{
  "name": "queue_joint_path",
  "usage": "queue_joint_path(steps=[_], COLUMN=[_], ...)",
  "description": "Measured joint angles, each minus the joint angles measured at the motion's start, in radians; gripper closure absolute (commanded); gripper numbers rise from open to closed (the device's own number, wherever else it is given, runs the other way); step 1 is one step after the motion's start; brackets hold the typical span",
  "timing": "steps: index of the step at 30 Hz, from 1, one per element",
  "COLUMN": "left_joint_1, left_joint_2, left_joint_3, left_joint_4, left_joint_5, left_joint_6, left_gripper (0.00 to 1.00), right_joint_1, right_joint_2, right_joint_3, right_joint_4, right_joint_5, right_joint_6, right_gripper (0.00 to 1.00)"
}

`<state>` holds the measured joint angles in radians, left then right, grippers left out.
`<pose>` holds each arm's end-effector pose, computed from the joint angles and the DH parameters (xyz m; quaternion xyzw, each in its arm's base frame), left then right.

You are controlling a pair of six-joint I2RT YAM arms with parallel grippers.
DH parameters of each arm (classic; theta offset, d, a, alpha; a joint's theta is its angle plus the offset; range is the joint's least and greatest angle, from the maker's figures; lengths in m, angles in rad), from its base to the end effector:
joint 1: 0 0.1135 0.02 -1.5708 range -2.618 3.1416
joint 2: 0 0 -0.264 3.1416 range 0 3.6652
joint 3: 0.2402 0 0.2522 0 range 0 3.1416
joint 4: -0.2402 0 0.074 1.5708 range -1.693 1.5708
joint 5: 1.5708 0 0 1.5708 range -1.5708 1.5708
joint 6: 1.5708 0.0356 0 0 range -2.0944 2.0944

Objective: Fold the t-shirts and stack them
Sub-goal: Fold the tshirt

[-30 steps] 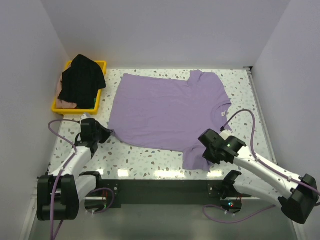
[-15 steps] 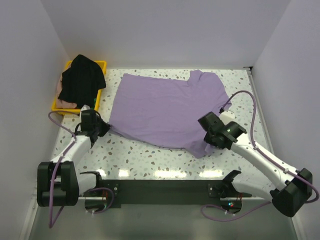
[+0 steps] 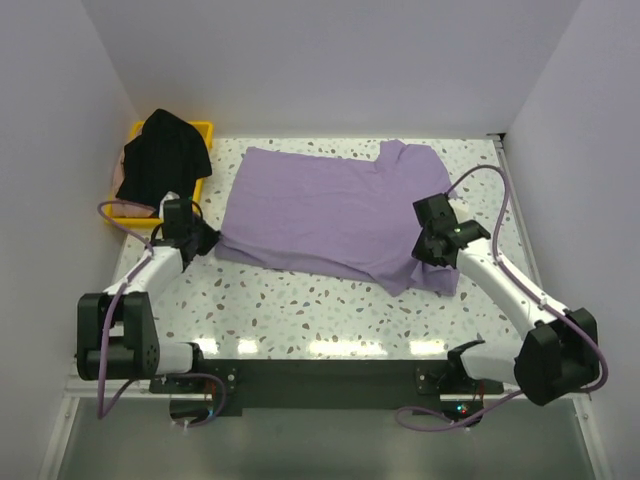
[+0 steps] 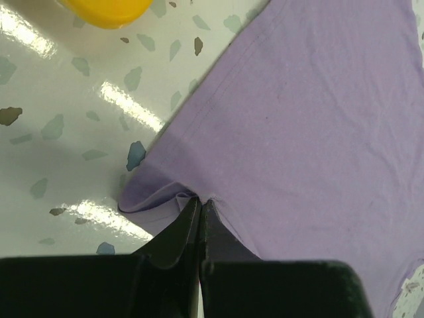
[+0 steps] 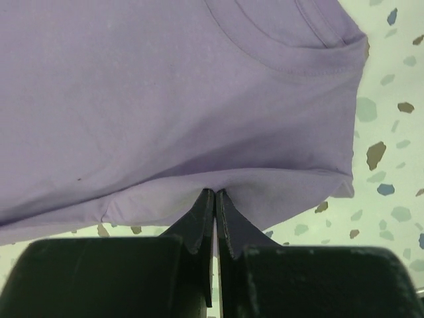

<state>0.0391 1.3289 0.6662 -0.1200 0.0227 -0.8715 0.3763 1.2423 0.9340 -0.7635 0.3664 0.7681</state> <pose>0.2643 0.0095 0.1891 -0.4021 0.8312 -0.1648 0.3469 0.2258 0.0755 0.2521 0.2296 0.9258 -0.0170 0.2997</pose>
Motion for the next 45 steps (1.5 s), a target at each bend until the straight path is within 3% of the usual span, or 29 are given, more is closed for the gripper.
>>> queue_joint_path(steps=[18,45], left_joint_1=[0.0,-0.021], left_joint_2=[0.18,0.41], left_joint_3=[0.17,0.435], left_joint_4=[-0.027,-0.098], left_joint_5=[-0.002,-0.037], left_joint_6=[0.0,0.028], left_gripper=[1.0,1.0], right_joint_1=[-0.156,-0.226], right_joint_2=[0.111,0.309], right_joint_3=[0.077,0.262], right_joint_4=[0.118,0.143], right_joint_5=[-0.126,-0.184], right_joint_6=[-0.11,-0.19], right_gripper=[1.0,1.0])
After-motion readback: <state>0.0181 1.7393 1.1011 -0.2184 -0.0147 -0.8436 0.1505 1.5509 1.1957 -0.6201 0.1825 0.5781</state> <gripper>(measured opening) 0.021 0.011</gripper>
